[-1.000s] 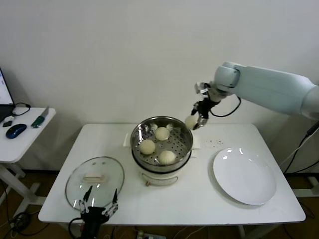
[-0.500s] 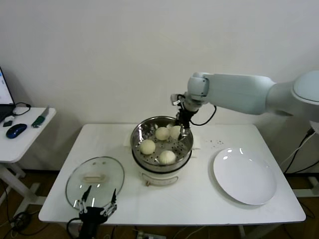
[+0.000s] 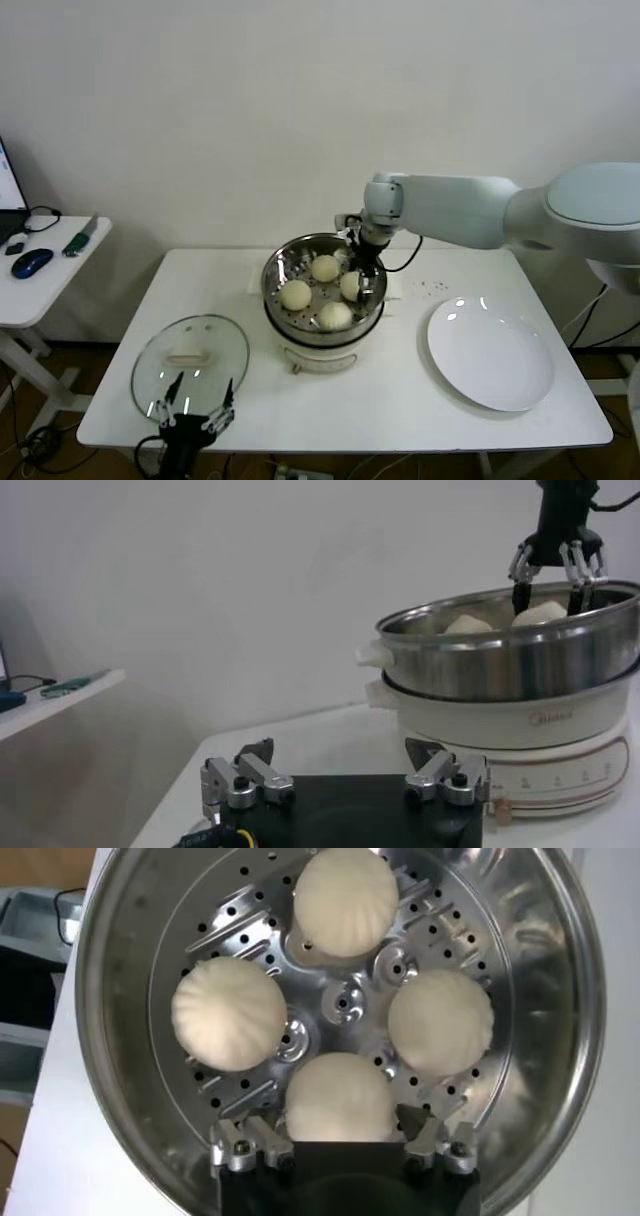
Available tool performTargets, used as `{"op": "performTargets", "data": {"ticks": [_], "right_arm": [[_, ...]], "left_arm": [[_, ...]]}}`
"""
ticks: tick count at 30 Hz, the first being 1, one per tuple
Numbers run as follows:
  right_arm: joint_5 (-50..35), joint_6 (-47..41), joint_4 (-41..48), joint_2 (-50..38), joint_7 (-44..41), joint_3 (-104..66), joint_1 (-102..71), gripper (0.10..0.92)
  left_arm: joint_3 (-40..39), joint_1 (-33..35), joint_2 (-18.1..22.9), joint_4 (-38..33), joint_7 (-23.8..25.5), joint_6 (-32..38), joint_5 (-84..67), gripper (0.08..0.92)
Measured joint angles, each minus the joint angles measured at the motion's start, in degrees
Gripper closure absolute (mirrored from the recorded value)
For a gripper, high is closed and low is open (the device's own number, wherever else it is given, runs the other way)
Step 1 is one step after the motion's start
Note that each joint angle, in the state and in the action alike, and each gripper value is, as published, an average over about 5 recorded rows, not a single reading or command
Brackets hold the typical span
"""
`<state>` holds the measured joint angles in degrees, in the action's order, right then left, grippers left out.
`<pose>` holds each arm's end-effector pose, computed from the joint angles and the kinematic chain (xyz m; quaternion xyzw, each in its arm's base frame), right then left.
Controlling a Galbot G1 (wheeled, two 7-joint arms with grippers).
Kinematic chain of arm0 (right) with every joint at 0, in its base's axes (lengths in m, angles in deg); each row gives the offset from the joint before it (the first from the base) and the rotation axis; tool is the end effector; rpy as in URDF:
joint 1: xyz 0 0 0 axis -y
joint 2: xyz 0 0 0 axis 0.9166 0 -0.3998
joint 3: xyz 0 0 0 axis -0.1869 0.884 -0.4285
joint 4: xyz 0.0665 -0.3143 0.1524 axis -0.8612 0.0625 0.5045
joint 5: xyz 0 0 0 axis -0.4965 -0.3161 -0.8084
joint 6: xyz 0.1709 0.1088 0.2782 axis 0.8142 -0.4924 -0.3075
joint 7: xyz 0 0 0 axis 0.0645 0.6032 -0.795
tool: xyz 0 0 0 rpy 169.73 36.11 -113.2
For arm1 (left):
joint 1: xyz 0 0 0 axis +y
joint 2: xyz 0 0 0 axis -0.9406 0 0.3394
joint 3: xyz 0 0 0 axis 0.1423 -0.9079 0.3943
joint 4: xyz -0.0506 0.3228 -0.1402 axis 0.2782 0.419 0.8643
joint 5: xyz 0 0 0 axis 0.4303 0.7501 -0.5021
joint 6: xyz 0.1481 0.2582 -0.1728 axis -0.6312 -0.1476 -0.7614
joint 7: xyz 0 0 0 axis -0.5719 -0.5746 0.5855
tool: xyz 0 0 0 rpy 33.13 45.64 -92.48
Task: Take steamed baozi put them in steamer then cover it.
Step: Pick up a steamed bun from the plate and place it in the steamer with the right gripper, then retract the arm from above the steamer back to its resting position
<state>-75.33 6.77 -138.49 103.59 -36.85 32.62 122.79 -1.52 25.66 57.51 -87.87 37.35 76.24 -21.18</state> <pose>0.6003 0.0818 -0.0930 0.5418 -0.5180 0.5278 0.3995 0.0836 0.0240 -0.3225 -0.0070 -0.9894 -0.1029 0.1021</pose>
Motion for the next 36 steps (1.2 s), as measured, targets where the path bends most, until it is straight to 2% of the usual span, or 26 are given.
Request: {"op": "performTargets", "data": {"ticks": [11,20,28,36], "right_arm": [[-0.9,0.0,-1.0,-1.5,-0.9,-1.8,1.9,0.202],[-1.2,2.3,-4.2,-7.7,-1.2,-4.6,5.2,0.203],[-3.5,7.3,-9.8,-19.1,8.2,-9.9,3.7,0.203],[-4.8,13.2,-16.2,-31.9,20.3,-21.6,-6.7,0.203]], "left_arm": [[0.1,-0.4,0.0,-0.1,-0.1,0.0,-0.1,0.177],[0.3,-1.0,-0.2,-0.2,0.0,-0.1,0.3,0.177],[1.2,-2.2,-0.2,-0.1,-0.1,0.1,0.1,0.177],[2.4,-3.8,-0.6,0.8,0.1,0.4,2.2,0.177]]}}
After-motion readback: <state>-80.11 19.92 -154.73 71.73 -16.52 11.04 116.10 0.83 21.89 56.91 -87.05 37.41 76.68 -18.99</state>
